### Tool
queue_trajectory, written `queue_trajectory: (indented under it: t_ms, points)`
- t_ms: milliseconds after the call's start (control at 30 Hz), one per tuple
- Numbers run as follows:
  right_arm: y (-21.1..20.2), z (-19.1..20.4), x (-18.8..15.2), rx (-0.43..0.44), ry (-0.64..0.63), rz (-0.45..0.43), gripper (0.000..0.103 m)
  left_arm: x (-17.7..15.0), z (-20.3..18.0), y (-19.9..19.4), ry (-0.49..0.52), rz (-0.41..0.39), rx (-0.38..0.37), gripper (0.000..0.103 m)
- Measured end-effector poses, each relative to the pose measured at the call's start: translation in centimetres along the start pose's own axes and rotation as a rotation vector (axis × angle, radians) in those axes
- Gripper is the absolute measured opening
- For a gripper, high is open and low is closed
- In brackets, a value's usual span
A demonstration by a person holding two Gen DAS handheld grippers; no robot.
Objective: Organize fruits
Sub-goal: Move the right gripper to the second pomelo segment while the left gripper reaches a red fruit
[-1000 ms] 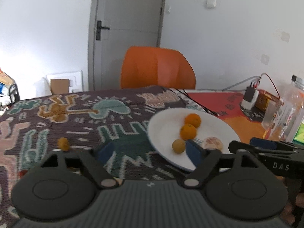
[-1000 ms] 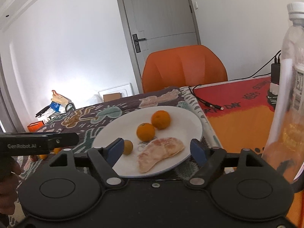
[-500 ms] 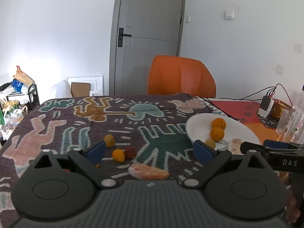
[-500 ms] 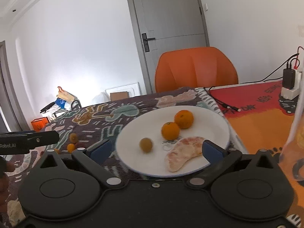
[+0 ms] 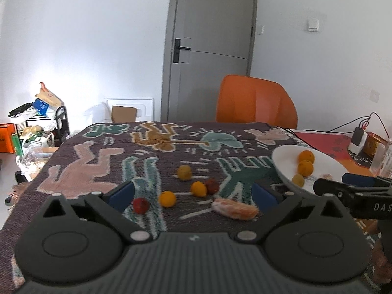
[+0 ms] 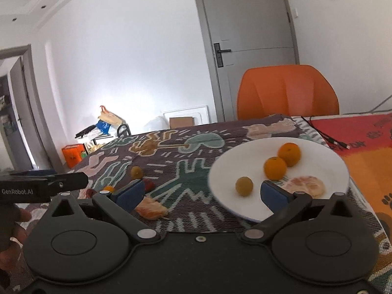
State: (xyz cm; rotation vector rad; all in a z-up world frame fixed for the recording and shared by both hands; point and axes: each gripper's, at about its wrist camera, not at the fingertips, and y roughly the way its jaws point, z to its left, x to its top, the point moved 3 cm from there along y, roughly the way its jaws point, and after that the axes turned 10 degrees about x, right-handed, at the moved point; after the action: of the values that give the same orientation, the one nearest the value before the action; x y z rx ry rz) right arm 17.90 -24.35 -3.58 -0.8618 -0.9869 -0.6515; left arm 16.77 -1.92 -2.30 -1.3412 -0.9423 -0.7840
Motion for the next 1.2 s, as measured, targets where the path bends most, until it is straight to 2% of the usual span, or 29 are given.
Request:
queue_trajectory:
  t_ms: [267, 467, 800, 900, 1000, 1033, 1200]
  points:
    - [1.0, 1.7, -0.2, 0.043, -0.012, 0.016, 0.103, -0.6, 2.3, 0.3, -0.018, 0.019, 0.024, 0.103]
    - [1.8, 2.8, -0.4, 0.044, -0.033, 0.046, 0.103, -0.6, 3.7, 0.5, -0.048, 0.005, 0.044, 0.102]
    - [3.8, 4.2, -0.3, 0.071, -0.045, 0.089, 0.102, -0.9, 5.1, 2.0, -0.084, 0.044, 0.051, 0.088]
    - [4.6, 4.4, -0.3, 0.092, -0.042, 0.107, 0.093, -1.0, 5.3, 2.5, -0.091, 0.051, 0.062, 0.081]
    - [5.3, 4.9, -0.3, 0.124, -0.047, 0.121, 0.086, -1.1, 5.5, 3.2, -0.107, 0.067, 0.068, 0.069]
    - [5.4, 5.1, -0.3, 0.136, -0.049, 0.124, 0.081, -1.2, 5.5, 3.4, -0.113, 0.072, 0.067, 0.064]
    - [6.3, 5.6, -0.2, 0.16, -0.052, 0.148, 0.065, -1.4, 5.7, 4.4, -0.133, 0.085, 0.069, 0.057]
